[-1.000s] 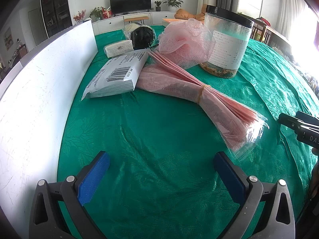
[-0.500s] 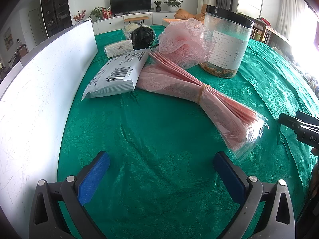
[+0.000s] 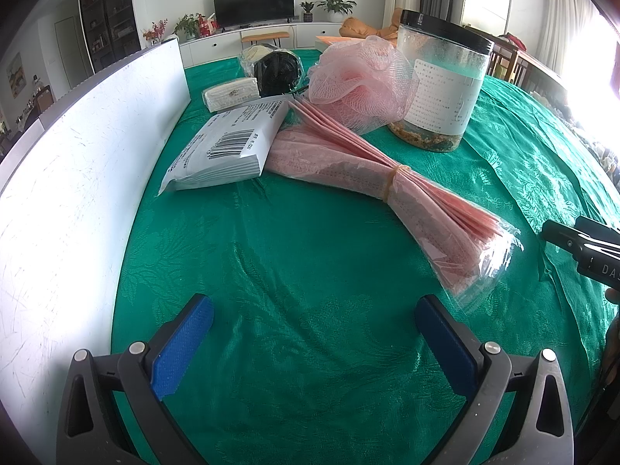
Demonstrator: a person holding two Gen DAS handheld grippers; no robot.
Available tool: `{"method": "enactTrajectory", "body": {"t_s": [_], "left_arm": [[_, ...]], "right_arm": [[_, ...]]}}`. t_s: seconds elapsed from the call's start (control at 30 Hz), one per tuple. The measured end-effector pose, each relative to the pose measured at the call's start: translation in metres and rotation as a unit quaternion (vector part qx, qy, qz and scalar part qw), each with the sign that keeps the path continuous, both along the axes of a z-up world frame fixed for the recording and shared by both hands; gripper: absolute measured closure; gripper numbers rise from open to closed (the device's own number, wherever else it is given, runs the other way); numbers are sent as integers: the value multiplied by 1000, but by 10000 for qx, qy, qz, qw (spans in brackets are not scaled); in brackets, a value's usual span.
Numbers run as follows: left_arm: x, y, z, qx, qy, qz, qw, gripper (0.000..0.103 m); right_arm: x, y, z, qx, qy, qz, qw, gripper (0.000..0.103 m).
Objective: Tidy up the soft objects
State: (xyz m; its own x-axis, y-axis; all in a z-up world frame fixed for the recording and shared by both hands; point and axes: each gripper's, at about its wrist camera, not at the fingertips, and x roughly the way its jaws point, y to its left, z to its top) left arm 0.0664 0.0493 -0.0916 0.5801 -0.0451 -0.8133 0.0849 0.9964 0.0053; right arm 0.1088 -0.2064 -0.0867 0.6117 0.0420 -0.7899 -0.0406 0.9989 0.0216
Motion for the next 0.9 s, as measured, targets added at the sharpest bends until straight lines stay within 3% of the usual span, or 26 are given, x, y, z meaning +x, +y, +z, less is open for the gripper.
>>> {"method": "enactTrajectory", "body": {"t_s": [0.17,0.23,0.27,0.37,0.53,0.57,0.6,0.63,0.8,0.9], "left_arm": [[-21,4,3,-36,184,-92,9998,0],[-36,4,3,-10,183,-186,9997,0],[-43,3,3,17,183,-236,9996,0],[-51,1,3,30,206,-317,9993,0],[-50,1,5,18,326,-224,9992,0],[-51,1,5,17,327,-228,9992,0],[-51,1,5,13,325,-234,9992,0],[-51,0,5,10,323,-241,9992,0],[-42,-1,7,-127,388,-237,9989,0],[-28,-6,7,-262,399,-232,9986,0]], "right_arm": [[-3,2,3,160,-14,70,9998,13],[-7,14,15,827,-140,593,9947,13],[-8,29,24,919,-252,921,9912,14],[3,93,42,470,-379,1889,9801,14],[42,172,25,-82,336,2600,9650,16],[42,180,20,-239,368,2657,9631,19],[39,183,16,-380,412,2689,9615,48],[34,182,13,-492,460,2656,9617,72],[-23,112,17,190,751,2402,9676,71],[-44,52,18,468,897,1821,9781,71]]}}
